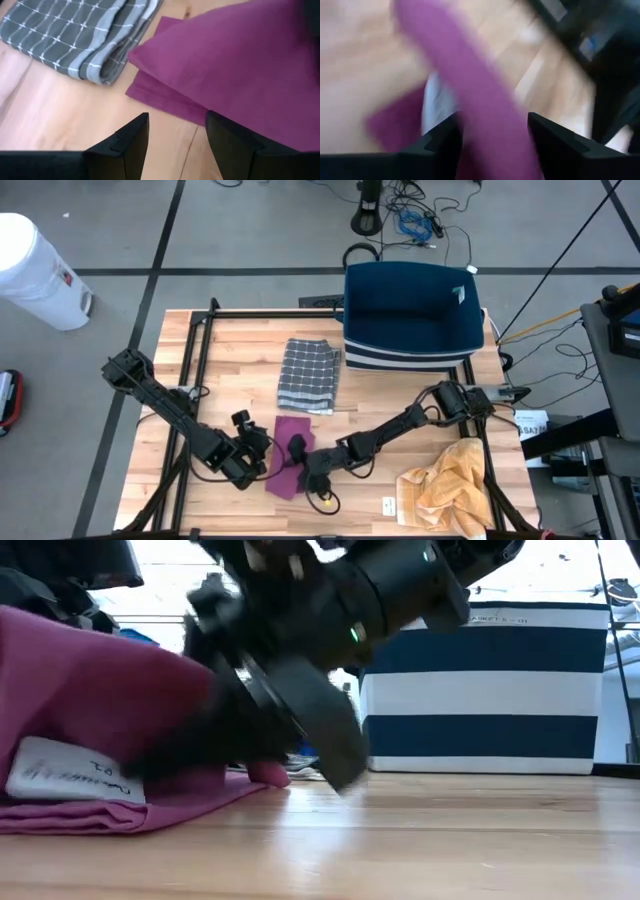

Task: Fold towel
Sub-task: Fold the pink towel

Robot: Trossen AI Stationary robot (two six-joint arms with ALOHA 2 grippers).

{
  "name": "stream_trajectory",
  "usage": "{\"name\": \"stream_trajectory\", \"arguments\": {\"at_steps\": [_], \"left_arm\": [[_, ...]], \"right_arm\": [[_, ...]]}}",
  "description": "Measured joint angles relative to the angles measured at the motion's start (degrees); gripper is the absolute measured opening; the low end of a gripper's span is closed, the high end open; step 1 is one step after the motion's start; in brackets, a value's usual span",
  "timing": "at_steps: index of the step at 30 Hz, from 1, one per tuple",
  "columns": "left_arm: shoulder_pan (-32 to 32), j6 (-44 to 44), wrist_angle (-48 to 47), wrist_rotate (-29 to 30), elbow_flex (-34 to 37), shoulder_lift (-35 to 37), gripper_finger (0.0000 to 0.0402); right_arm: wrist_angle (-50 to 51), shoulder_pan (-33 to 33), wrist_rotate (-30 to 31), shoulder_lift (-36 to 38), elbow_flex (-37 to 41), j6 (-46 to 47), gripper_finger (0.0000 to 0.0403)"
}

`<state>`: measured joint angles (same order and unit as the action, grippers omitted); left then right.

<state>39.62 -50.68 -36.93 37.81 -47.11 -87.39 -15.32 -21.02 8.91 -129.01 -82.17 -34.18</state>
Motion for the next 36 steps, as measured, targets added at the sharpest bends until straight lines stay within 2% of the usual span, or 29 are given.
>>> {"name": "stream_trajectory", "arguments": {"at_steps": [2,9,12,24,29,31,33,36], "left_arm": [[0.04,-0.02,0.04,-0.27,0.0,0.0,0.0202],[-0.29,0.18,0.13,0.21,0.0,0.0,0.0202],[-0.29,0.28,0.13,0.28,0.0,0.0,0.0202],[-0.18,0.7,0.63,0.82,0.0,0.0,0.0202],[-0.18,0.7,0.77,0.87,0.0,0.0,0.0202],[-0.18,0.7,1.0,0.85,0.0,0.0,0.0202],[-0.18,0.71,1.38,0.87,0.0,-0.01,0.0202],[-0.18,0.72,1.52,0.87,0.0,-0.02,0.0202]], "right_arm": [[3.8,0.0,1.16,0.0,0.04,0.58,0.0223],[8.89,-0.85,13.71,2.84,0.04,1.69,0.0277],[10.48,-1.25,15.04,4.88,0.04,1.21,0.028],[16.41,2.89,16.65,5.42,0.04,3.47,0.025],[14.23,5.51,11.53,5.01,0.04,4.04,0.0241],[12.63,6.14,12.19,4.57,0.05,2.18,0.0235],[10.54,6.33,12.74,4.55,0.08,-1.26,0.0219],[6.56,6.19,13.57,4.57,0.0,-7.2,0.0171]]}}
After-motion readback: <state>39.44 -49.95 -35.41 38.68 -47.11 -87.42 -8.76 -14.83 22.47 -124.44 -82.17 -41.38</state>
